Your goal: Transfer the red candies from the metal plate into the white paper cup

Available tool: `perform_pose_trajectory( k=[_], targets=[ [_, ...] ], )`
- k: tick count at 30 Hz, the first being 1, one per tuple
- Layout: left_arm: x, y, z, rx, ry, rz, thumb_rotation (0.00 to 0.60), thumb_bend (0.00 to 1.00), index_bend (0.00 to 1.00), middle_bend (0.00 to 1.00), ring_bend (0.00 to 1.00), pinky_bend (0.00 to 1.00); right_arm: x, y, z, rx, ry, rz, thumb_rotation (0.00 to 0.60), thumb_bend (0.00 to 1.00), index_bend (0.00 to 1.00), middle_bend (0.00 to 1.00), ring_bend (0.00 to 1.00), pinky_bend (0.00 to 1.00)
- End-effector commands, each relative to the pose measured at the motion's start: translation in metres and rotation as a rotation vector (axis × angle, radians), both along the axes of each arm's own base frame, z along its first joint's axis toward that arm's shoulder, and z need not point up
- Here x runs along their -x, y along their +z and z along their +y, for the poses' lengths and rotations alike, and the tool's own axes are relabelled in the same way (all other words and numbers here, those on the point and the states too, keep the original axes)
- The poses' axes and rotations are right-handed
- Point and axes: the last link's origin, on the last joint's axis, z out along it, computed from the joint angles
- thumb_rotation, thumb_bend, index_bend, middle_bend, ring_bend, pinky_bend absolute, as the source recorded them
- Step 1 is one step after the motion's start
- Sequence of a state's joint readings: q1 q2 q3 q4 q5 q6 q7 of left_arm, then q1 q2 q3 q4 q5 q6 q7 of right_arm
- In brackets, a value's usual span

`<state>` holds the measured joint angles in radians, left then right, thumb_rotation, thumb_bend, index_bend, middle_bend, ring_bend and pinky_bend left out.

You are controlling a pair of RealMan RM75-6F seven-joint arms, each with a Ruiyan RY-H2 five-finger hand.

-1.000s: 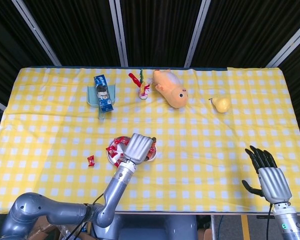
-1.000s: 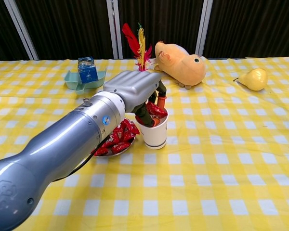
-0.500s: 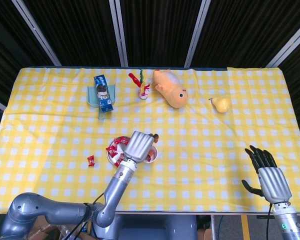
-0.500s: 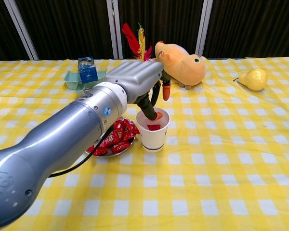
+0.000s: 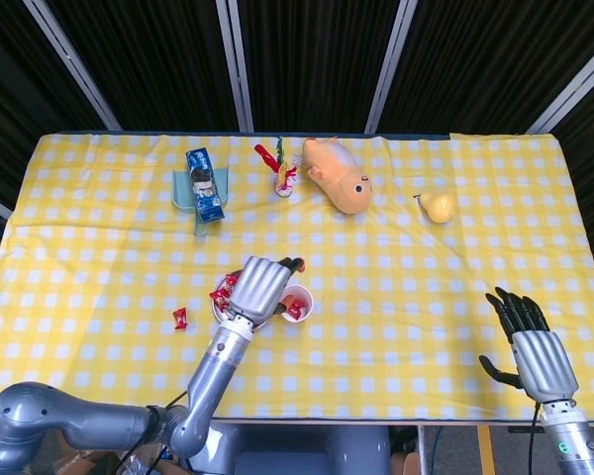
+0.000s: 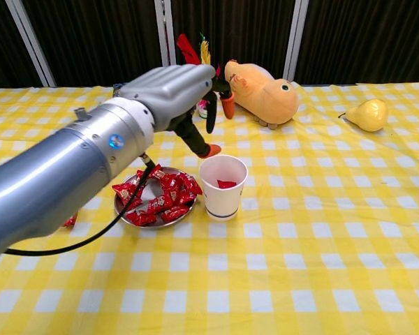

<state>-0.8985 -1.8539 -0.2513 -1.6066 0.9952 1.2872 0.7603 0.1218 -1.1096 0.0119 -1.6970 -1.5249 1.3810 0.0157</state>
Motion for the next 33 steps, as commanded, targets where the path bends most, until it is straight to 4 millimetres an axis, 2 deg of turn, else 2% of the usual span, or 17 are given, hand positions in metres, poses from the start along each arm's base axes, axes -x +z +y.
perform_pose_trajectory(
  k=[1, 8, 14, 25, 33],
  targets=[
    [0.035, 0.023, -0.007, 0.015, 0.031, 0.071, 0.600, 0.28, 0.32, 0.45, 0.82, 0.95, 0.000, 0.000, 0.000, 0.000, 0.002, 0.003, 0.600, 0.34, 0.00, 0.00, 0.00, 0.00],
    [0.092, 0.050, -0.022, 0.073, 0.146, 0.193, 0.600, 0.26, 0.35, 0.46, 0.83, 0.95, -0.001, 0.000, 0.000, 0.006, 0.003, 0.011, 0.600, 0.34, 0.00, 0.00, 0.00, 0.00],
    [0.122, 0.057, -0.028, 0.091, 0.207, 0.278, 0.600, 0.26, 0.36, 0.46, 0.83, 0.96, -0.001, -0.002, 0.001, 0.004, 0.003, 0.018, 0.600, 0.34, 0.00, 0.00, 0.00, 0.00],
    [0.153, 0.039, -0.029, 0.114, 0.270, 0.408, 0.600, 0.27, 0.36, 0.41, 0.83, 0.96, 0.000, -0.001, 0.002, 0.001, -0.001, 0.011, 0.600, 0.34, 0.00, 0.00, 0.00, 0.00],
    [0.163, 0.033, -0.028, 0.129, 0.311, 0.454, 0.600, 0.27, 0.34, 0.38, 0.83, 0.96, 0.000, -0.001, 0.001, 0.001, -0.002, 0.010, 0.600, 0.34, 0.00, 0.00, 0.00, 0.00]
  ],
)
